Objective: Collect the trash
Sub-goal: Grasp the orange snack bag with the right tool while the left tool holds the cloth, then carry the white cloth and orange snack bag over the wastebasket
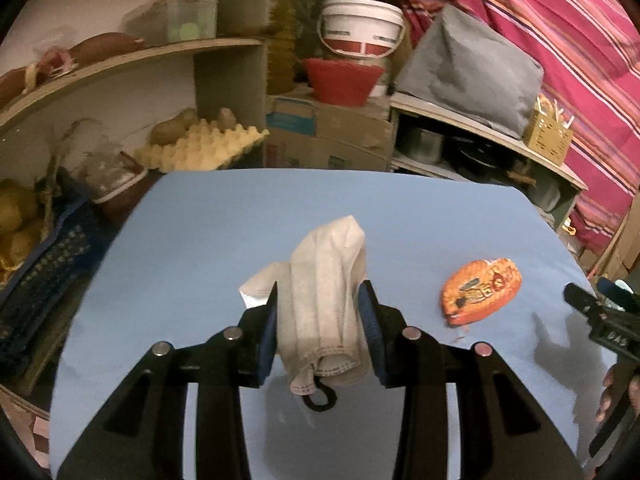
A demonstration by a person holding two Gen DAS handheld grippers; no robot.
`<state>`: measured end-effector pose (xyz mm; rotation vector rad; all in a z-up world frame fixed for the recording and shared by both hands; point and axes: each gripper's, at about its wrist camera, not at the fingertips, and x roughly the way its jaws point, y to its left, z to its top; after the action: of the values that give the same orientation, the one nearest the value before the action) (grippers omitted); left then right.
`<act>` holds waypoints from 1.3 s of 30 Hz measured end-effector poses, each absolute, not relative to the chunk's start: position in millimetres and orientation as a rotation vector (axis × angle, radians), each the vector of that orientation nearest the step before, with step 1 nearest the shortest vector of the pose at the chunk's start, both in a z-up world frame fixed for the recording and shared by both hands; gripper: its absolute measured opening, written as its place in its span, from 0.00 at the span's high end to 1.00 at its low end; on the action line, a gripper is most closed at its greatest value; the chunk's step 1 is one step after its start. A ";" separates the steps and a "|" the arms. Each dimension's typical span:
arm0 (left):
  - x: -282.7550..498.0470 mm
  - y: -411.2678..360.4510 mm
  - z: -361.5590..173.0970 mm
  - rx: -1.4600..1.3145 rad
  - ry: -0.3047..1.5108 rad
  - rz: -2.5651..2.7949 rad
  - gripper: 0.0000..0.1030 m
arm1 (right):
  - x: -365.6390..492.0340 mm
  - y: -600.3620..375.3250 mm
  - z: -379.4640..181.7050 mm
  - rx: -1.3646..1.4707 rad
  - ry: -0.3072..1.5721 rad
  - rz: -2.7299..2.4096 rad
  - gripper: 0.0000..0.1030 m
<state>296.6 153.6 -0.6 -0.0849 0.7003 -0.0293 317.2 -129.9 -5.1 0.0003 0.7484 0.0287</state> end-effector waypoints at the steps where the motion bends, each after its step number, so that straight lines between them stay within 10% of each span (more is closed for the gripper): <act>1: 295.7 159.6 -0.9 -0.093 0.703 -0.026 0.63 | 320.4 -120.5 -7.2 0.001 0.756 0.052 0.04; 28: 277.8 246.0 -11.4 -0.154 0.731 0.057 0.63 | 345.9 6.4 -54.7 -0.227 0.848 0.127 0.05; 39: 280.8 224.3 -9.3 -0.102 0.726 0.027 0.63 | 355.3 -7.0 -60.6 -0.215 0.888 0.182 0.65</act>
<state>280.8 224.3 -9.4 -0.1018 0.7261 0.0270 355.3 -7.0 -60.6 -0.2148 0.8880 0.1820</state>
